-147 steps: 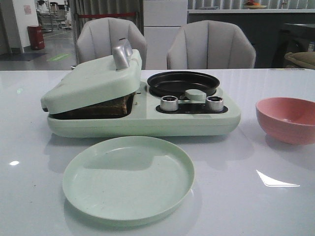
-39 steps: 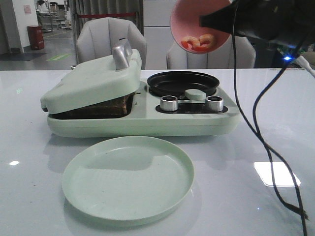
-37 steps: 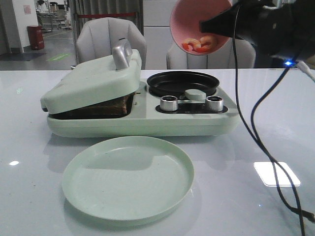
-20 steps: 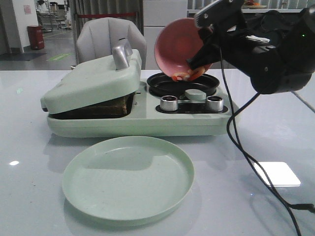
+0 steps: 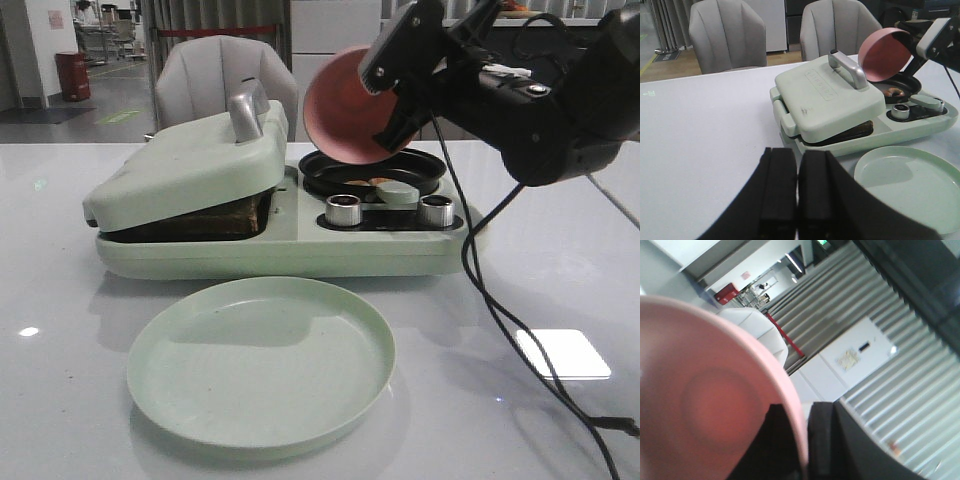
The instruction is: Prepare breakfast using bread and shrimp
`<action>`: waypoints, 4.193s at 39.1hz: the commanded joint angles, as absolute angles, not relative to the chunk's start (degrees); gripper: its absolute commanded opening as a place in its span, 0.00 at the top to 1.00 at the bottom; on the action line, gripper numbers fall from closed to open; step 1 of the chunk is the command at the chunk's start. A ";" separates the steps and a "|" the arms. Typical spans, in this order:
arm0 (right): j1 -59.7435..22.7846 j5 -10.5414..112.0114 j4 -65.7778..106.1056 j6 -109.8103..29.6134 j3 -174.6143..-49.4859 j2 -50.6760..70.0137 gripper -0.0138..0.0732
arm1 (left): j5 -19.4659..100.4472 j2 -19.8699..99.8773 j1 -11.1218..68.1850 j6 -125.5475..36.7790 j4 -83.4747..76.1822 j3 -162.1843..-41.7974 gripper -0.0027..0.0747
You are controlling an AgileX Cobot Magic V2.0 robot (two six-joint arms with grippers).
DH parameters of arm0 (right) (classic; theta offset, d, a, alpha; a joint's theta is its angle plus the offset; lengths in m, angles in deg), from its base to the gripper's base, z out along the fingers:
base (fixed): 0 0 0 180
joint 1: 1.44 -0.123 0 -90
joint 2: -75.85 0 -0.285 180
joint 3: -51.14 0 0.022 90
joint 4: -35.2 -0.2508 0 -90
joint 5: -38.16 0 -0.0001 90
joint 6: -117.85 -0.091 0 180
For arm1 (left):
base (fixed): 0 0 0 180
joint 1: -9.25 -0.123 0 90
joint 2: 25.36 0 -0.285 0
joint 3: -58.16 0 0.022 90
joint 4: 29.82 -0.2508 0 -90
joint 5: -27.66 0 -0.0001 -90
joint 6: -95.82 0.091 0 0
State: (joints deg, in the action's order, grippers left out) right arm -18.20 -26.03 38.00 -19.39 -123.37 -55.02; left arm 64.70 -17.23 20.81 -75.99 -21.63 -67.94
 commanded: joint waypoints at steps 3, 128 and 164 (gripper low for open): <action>-17.77 -33.25 22.99 -47.07 -126.30 -50.40 0.68 | 60.31 -16.41 21.19 -76.62 -20.82 -69.33 0.82; -15.33 60.71 23.12 -56.31 -115.13 10.29 0.29 | 59.40 -16.41 21.19 -76.62 -20.82 -69.33 0.82; -19.60 30.91 23.08 -56.31 -63.63 55.67 0.31 | 59.50 -16.41 21.19 -76.62 -20.68 -69.33 0.82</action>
